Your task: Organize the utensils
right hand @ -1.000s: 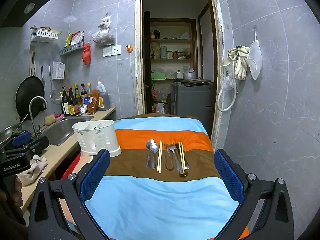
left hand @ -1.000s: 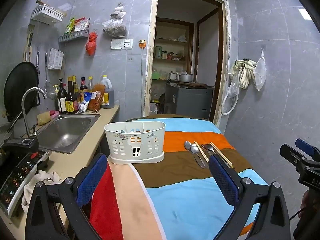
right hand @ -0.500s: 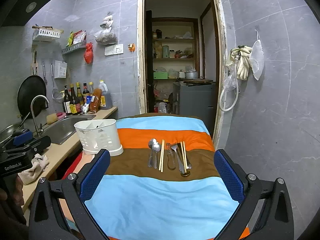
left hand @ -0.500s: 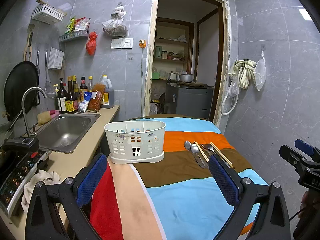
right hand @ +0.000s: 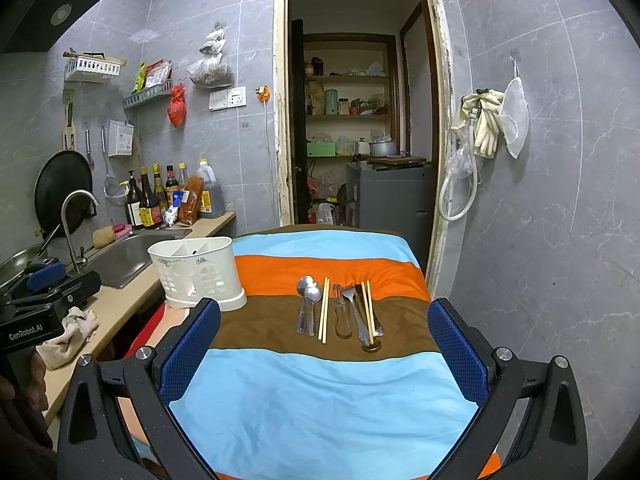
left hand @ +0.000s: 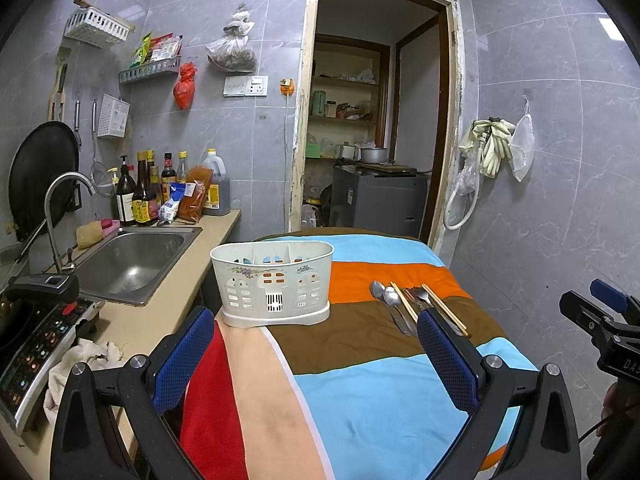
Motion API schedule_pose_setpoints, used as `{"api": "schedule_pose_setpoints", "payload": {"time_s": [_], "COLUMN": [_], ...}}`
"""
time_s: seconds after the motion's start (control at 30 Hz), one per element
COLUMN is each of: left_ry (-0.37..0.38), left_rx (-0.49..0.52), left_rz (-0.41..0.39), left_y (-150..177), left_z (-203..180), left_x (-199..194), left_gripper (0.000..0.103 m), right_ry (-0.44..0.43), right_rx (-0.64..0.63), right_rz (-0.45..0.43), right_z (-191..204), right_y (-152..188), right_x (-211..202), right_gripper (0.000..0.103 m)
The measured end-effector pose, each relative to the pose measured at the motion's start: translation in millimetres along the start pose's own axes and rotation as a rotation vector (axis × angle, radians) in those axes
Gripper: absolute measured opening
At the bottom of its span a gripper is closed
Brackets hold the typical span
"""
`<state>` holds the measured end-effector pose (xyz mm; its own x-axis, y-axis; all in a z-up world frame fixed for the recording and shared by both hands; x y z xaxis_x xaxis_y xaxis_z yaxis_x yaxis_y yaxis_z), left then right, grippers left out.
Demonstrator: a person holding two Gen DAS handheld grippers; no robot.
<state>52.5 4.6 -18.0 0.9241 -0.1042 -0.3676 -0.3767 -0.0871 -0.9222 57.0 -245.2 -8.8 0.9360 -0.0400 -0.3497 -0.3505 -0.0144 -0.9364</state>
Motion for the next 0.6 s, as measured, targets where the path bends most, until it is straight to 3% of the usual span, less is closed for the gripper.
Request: {"api": "schedule_pose_setpoints", "payload": {"time_s": [0.6], "left_ry": [-0.001], "left_rx": [0.000], "left_rz": [0.000], "left_y": [0.9], "left_z": [-1.3], "left_x": [1.0], "left_gripper": [0.102], "right_ry": [-0.003], "right_rx": [0.001], "right_rz": [0.007], "right_z": [4.4], "right_y": [3.4], "right_x": [2.5], "right_gripper": [0.102]}}
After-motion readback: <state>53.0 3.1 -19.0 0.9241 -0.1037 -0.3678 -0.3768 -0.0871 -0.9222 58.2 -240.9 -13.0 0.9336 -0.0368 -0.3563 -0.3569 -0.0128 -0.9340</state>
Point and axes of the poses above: each gripper's, at about its wrist camera, not at the fingertips, and x roughly the way its jaws point, z to its left, y to its underside, the point moved 6 cm from there along x, roughly the way its jaws point, and after that the axes turned 7 degrees about y, right-handed, at the moved point
